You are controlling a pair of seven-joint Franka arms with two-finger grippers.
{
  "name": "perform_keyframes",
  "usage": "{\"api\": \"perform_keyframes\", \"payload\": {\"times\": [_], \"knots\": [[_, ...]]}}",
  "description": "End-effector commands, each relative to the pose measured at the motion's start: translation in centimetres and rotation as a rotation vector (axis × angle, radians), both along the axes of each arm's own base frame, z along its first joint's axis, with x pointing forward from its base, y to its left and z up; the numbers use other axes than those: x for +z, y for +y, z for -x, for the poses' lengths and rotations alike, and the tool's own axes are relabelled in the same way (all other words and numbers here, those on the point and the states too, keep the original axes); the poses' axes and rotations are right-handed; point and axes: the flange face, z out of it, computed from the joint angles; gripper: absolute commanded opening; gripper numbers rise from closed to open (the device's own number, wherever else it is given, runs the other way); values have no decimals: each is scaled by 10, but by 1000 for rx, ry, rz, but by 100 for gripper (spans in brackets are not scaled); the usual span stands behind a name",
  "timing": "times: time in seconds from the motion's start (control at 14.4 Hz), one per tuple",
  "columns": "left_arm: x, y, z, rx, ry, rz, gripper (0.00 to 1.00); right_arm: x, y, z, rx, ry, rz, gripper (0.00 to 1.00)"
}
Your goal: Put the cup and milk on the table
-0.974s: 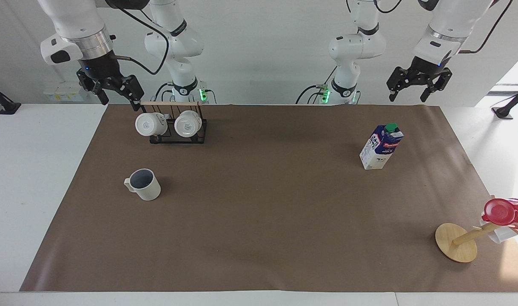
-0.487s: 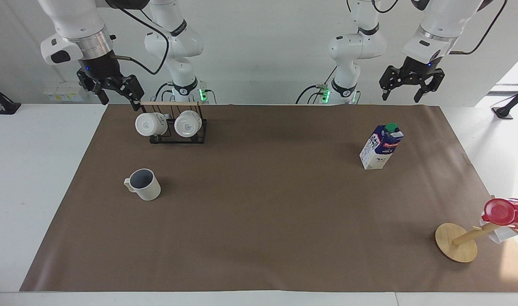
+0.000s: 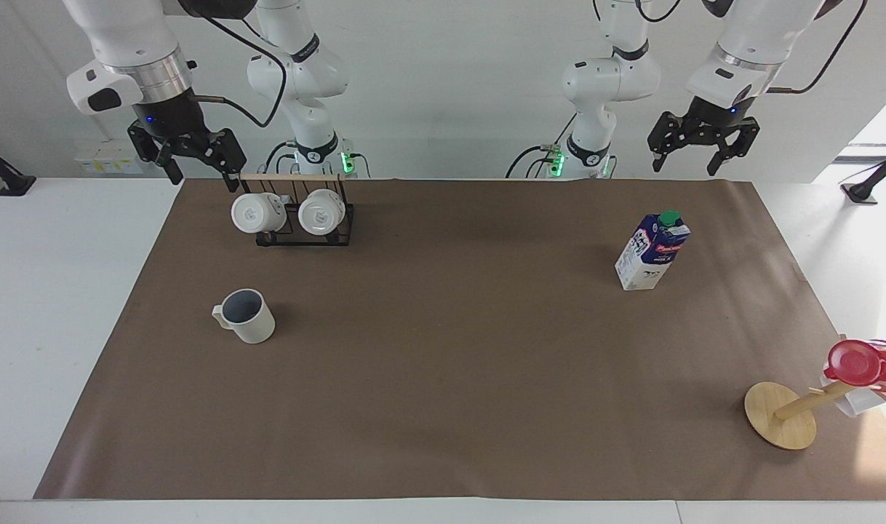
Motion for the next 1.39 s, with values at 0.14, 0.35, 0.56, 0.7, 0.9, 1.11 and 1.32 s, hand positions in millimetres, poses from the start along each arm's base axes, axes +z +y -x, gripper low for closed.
{"api": "perform_keyframes", "payload": {"times": [0.14,0.35,0.56,0.7,0.9,1.11,1.32], "knots": [[6,2,2,-4,7,15,100,-20,-7,-14,40,-18,-4,100],[6,6,2,4,6,16,100,-40,-9,-20,59,-10,-1,100],[7,8,1,-1,4,16,100,-69,-10,-24,60,-2,-3,100],[7,5,2,-4,3,16,100,-90,-12,-25,59,11,-4,100],[7,6,1,-5,0,4,100,-136,-14,-29,101,28,-3,100],[-2,10,8,-2,16,-1,100,-170,-16,-44,116,45,1,100],[-36,15,16,6,9,-5,100,-197,-13,-51,122,17,5,100]]}}
